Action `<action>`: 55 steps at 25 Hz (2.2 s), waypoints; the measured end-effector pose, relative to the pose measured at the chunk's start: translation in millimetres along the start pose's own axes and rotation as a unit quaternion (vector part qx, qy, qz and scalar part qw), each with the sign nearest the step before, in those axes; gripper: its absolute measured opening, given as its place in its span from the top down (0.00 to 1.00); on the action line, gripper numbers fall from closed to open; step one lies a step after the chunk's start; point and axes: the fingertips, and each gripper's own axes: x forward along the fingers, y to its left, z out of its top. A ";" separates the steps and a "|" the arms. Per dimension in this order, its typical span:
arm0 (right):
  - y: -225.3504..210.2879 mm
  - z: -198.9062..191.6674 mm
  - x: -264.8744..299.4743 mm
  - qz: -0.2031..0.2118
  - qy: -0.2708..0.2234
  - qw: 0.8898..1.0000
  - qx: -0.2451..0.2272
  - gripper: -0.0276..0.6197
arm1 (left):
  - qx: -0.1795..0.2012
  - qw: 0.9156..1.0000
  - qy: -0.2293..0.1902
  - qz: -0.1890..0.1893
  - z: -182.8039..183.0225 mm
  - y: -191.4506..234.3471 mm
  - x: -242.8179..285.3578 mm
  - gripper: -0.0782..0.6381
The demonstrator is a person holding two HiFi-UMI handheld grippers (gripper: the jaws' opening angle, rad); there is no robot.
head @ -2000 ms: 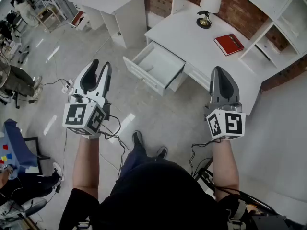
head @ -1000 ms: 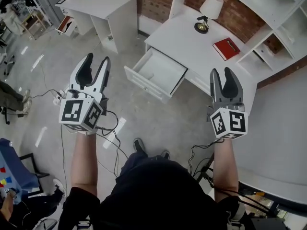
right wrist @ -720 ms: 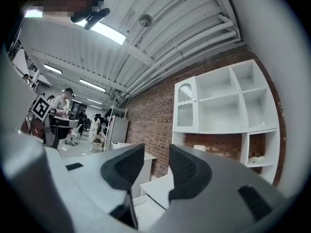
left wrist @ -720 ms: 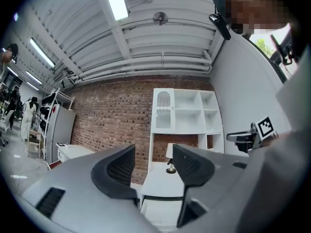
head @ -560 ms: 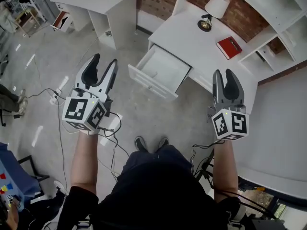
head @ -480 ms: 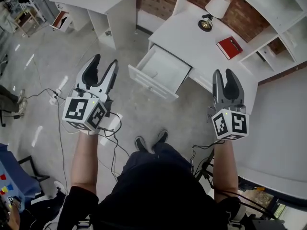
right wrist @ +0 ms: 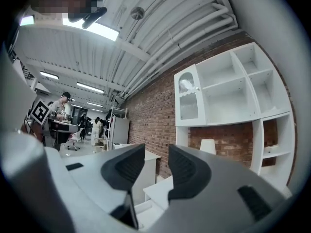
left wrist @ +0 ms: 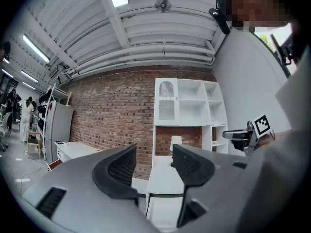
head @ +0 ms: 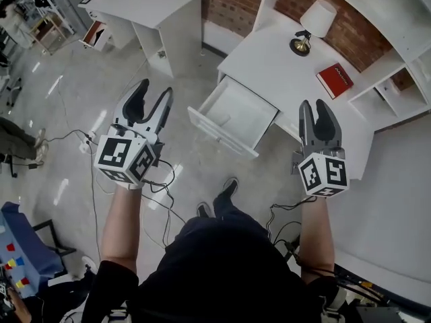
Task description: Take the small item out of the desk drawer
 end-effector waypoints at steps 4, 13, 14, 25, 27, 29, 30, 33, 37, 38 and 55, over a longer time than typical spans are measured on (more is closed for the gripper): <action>-17.5 -4.1 40.9 0.014 -0.004 1.000 0.010 0.73 | 0.012 1.000 0.011 0.010 0.2 9.5 38.3 0.58; -82.2 -29.8 102.6 0.021 0.006 0.999 0.041 0.76 | 0.009 0.996 0.084 0.027 -49.8 9.9 120.1 0.58; -89.3 -31.9 107.6 0.022 0.006 0.999 0.043 0.76 | 0.006 0.996 0.090 0.028 -54.3 8.4 127.8 0.58; -143.7 -58.5 118.7 0.003 0.018 0.997 0.071 0.77 | 0.011 0.988 0.152 -0.004 -110.3 -22.6 197.9 0.58; -155.5 -63.4 116.6 -0.009 0.019 0.997 0.074 0.77 | 0.013 0.986 0.168 -0.013 -133.1 -28.0 208.6 0.58; -165.7 -68.8 113.4 -0.023 0.021 0.997 0.076 0.78 | 0.015 0.982 0.185 -0.024 -156.6 -32.0 219.4 0.58; -169.9 -71.2 112.5 -0.029 0.023 0.996 0.076 0.78 | 0.015 0.980 0.194 -0.029 -167.4 -33.1 225.3 0.58; -181.0 -79.3 112.2 -0.049 0.028 0.995 0.078 0.78 | 0.018 0.975 0.218 -0.047 -197.1 -34.3 244.2 0.58; -194.2 -92.7 102.8 -0.101 0.042 0.990 0.085 0.79 | 0.028 0.962 0.255 -0.090 -238.0 -37.7 269.2 0.58; -197.0 -95.2 103.2 -0.112 0.045 0.989 0.086 0.79 | 0.028 0.958 0.266 -0.101 -249.4 -38.3 275.5 0.58; -195.2 -141.6 98.9 -0.253 0.111 0.957 0.090 0.80 | 0.053 0.828 0.492 -0.263 -466.3 -54.8 298.6 0.58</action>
